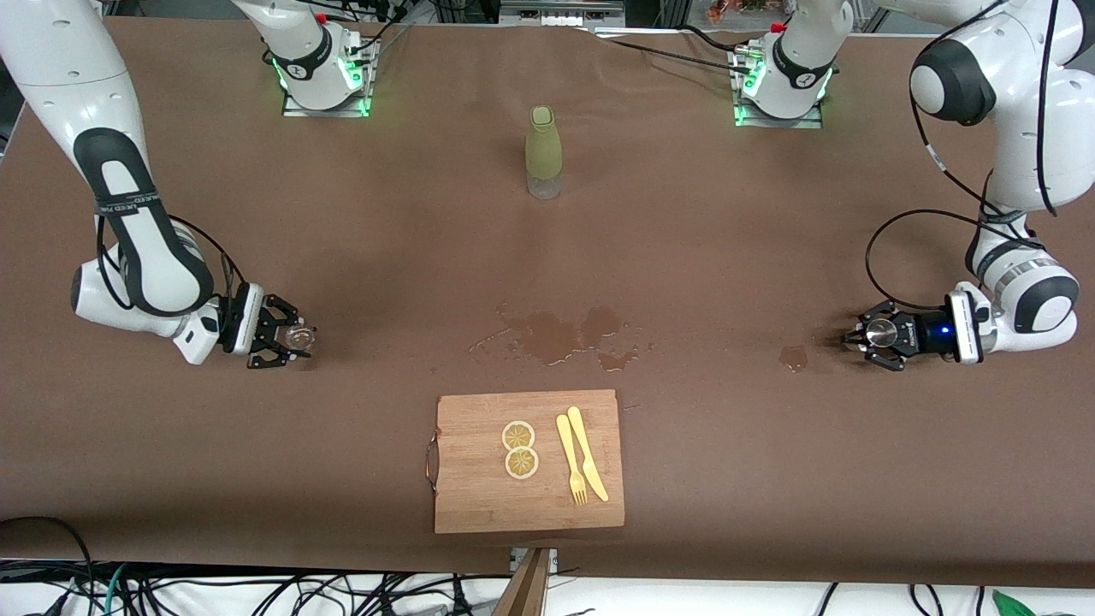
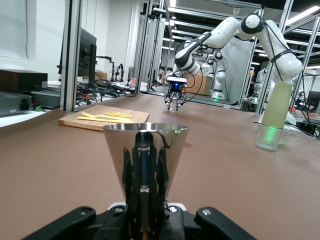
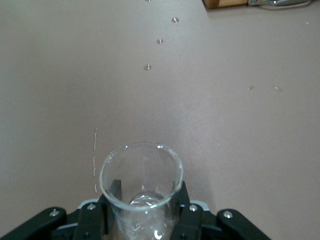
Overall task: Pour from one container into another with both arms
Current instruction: 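Lower the glass onto the table with the right gripper and release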
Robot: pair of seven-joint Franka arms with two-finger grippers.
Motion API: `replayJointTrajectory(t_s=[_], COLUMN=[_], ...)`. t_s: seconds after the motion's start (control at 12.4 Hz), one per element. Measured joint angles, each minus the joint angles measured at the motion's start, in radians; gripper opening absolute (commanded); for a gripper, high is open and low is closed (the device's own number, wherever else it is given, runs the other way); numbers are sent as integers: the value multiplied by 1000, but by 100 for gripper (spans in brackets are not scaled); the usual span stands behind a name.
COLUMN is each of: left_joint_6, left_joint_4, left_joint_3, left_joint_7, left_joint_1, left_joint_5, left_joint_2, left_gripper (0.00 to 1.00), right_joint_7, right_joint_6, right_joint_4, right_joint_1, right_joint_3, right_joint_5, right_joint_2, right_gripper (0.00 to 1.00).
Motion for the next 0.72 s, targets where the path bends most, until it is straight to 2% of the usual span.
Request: replayJointTrajectory(t_s=[0.08,0.16,0.48,0.72], left_joint_6=[-4,-5,-5,-5], left_joint_4=[-7,-15,-30,-32], left_joint_3=[0,0,10,11], left_joint_7=[17,32,64,67], left_joint_1=[0,0,2,4], left_joint_5=[0,0,0,0], left_joint_2=[8,14,19,26], left_gripper=[0,0,0,0], right_joint_7=[-1,-1,-2,-6], right_joint_6=[-3,-5,-36,-80], right_joint_4=[0,0,0,8], right_joint_1=[-2,-2,-4,-6], right_joint_3=[0,0,-9,-46], right_joint_5=[3,7,32,32], right_joint_2=[1,1,13,13], right_gripper=[67,98,99,99])
